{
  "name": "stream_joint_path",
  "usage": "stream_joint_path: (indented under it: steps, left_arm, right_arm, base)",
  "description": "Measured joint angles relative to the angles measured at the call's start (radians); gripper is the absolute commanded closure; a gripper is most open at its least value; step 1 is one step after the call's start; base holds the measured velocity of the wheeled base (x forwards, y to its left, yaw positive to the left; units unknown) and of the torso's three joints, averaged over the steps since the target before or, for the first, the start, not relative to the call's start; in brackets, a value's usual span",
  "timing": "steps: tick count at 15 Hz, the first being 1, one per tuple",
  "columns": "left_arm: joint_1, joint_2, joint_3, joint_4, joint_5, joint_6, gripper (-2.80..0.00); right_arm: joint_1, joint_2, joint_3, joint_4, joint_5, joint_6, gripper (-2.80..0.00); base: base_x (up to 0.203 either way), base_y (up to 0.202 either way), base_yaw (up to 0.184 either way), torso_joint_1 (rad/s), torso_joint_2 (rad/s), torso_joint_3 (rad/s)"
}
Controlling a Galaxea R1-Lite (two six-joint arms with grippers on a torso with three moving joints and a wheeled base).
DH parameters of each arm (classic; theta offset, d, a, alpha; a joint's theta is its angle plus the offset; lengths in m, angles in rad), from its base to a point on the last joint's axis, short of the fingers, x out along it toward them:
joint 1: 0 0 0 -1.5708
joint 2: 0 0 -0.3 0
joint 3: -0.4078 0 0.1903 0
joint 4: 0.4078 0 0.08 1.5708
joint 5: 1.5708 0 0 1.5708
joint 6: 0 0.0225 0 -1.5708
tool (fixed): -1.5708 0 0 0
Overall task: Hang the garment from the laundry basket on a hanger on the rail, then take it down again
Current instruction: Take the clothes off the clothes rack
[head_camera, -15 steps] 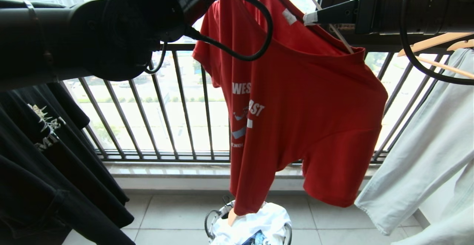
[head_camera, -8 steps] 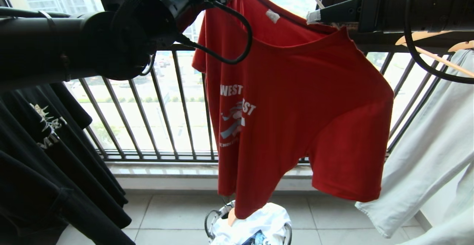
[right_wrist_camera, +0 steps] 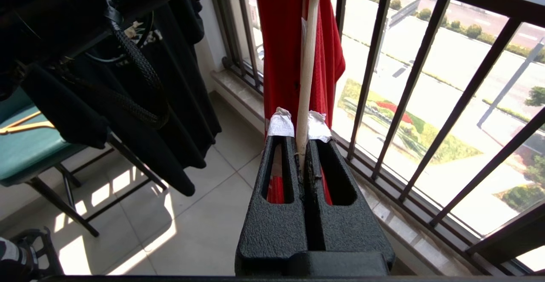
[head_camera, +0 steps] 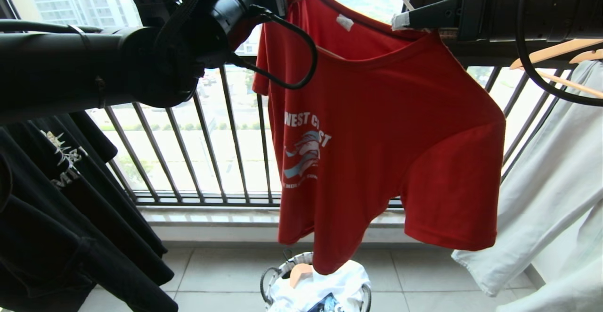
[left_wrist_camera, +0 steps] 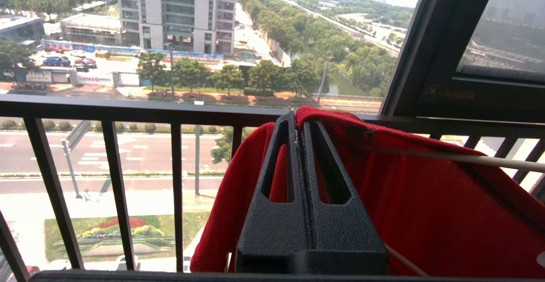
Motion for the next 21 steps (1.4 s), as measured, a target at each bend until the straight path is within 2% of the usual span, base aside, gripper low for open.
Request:
stream_joint_path:
  steps: [1, 2, 5, 8, 10, 11, 13, 15, 17, 18, 21]
  left_arm:
    - [-0.001, 0.000, 0.000, 0.000, 0.000, 0.000, 0.00]
    - [-0.003, 0.000, 0.001, 0.000, 0.000, 0.000, -2.80]
    - [-0.009, -0.004, 0.009, 0.001, 0.000, 0.000, -2.80]
    - [-0.018, -0.034, 0.077, 0.011, -0.001, 0.002, -2.80]
    - [-0.026, -0.076, 0.138, 0.074, -0.004, 0.002, -2.80]
    - [-0.026, -0.099, 0.166, 0.125, -0.015, 0.002, -2.80]
    - [-0.027, -0.150, 0.226, 0.203, -0.088, 0.000, -2.80]
    - [-0.027, -0.191, 0.251, 0.205, -0.135, -0.006, -2.80]
    - [-0.027, -0.224, 0.282, 0.206, -0.136, -0.008, -2.80]
    - [-0.026, -0.243, 0.313, 0.205, -0.136, -0.008, 0.00]
    - [-0.013, -0.317, 0.440, 0.204, -0.139, -0.010, 0.00]
  right_arm:
    - [0.000, 0.000, 0.000, 0.000, 0.000, 0.000, 0.00]
    - [-0.001, 0.000, 0.000, 0.000, 0.000, -0.001, 0.00]
    - [-0.001, 0.000, 0.000, 0.000, 0.000, -0.001, 0.00]
    - [-0.002, 0.001, 0.000, -0.003, 0.000, -0.001, 0.00]
    - [-0.002, 0.002, 0.000, -0.003, 0.000, -0.001, 0.00]
    - [-0.002, 0.002, 0.000, -0.003, 0.000, -0.002, 0.00]
    - [-0.002, 0.002, 0.000, -0.003, 0.000, -0.004, 0.00]
    - [-0.005, 0.002, 0.000, -0.003, 0.000, -0.005, 0.00]
    - [-0.006, 0.002, 0.000, -0.002, 0.000, -0.005, 0.00]
    - [-0.007, 0.002, 0.000, -0.002, 0.000, -0.005, 0.00]
    - [-0.007, 0.001, 0.000, -0.002, 0.000, -0.005, 0.00]
  base:
    - [0.000, 0.000, 0.000, 0.000, 0.00, 0.000]
    - [0.000, 0.000, 0.000, 0.000, 0.00, 0.000]
    - [0.000, 0.000, 0.000, 0.000, 0.00, 0.000]
    - [0.000, 0.000, 0.000, 0.000, 0.00, 0.000]
    - [0.000, 0.000, 0.000, 0.000, 0.00, 0.000]
    - [0.000, 0.000, 0.000, 0.000, 0.00, 0.000]
    - [0.000, 0.000, 0.000, 0.000, 0.00, 0.000]
    - [0.000, 0.000, 0.000, 0.000, 0.00, 0.000]
    - [0.000, 0.000, 0.000, 0.000, 0.00, 0.000]
    - [0.000, 0.000, 0.000, 0.000, 0.00, 0.000]
    - [0.000, 0.000, 0.000, 0.000, 0.00, 0.000]
